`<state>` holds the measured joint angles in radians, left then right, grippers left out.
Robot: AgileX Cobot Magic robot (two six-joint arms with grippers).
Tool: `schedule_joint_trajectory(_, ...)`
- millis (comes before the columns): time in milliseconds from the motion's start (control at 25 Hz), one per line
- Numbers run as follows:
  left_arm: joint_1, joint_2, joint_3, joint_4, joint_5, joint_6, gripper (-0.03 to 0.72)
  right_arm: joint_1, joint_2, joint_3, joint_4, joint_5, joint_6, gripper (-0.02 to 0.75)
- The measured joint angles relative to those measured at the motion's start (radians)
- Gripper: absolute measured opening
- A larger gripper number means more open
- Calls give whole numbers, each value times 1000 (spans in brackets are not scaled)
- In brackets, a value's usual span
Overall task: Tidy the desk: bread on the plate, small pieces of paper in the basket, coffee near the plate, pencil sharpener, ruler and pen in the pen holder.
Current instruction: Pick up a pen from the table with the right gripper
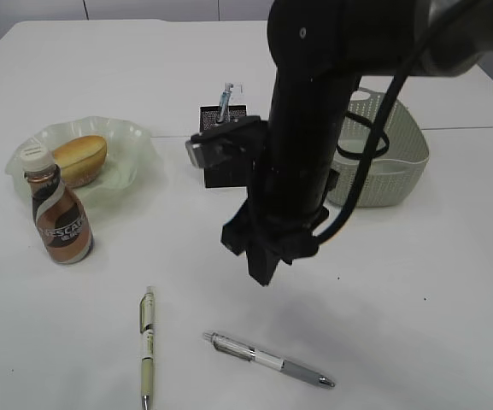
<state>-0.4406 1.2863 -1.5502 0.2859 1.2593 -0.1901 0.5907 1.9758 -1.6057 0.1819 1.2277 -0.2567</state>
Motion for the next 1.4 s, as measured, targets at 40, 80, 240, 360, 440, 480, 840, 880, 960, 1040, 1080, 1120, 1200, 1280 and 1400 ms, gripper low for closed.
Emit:
schedule_joint_trajectory(40,0,0,0,0,0,0,368,4,0,27,0,-2,-13,333)
schedule_joint_trajectory(80,0,0,0,0,0,0,368,7,0,52,0,-2,-29,333)
schedule_joint_trajectory(240,0,0,0,0,0,0,368,16,0,106,7,-6,-97,333)
schedule_joint_trajectory(360,0,0,0,0,0,0,368,26,0,122,44,-9,-174,333)
schedule_joint_trajectory(440,0,0,0,0,0,0,368,43,0,134,69,-17,-236,333)
schedule_joint_trajectory(480,0,0,0,2,0,0,368,52,0,145,78,-30,-255,333)
schedule_joint_trajectory(840,0,0,0,7,0,0,368,131,10,210,40,-229,-351,333)
schedule_joint_trajectory(880,0,0,0,7,0,0,368,131,19,210,32,-244,-351,333)
schedule_joint_trajectory(960,0,0,0,7,0,0,368,131,45,210,15,-257,-353,333)
schedule_joint_trajectory(1040,0,0,0,7,0,0,368,131,78,210,2,-267,-353,333)
schedule_joint_trajectory(1080,0,0,0,7,0,0,368,131,90,210,-2,-269,-355,333)
schedule_joint_trajectory(1120,0,0,0,7,0,0,368,131,101,210,-7,-271,-355,333)
schedule_joint_trajectory(1200,0,0,0,7,0,0,368,131,116,210,-12,-275,-355,333)
schedule_joint_trajectory(1280,0,0,0,7,0,0,368,131,123,210,-21,-280,-343,333)
schedule_joint_trajectory(1400,0,0,0,7,0,0,368,131,127,210,-64,-294,-292,333)
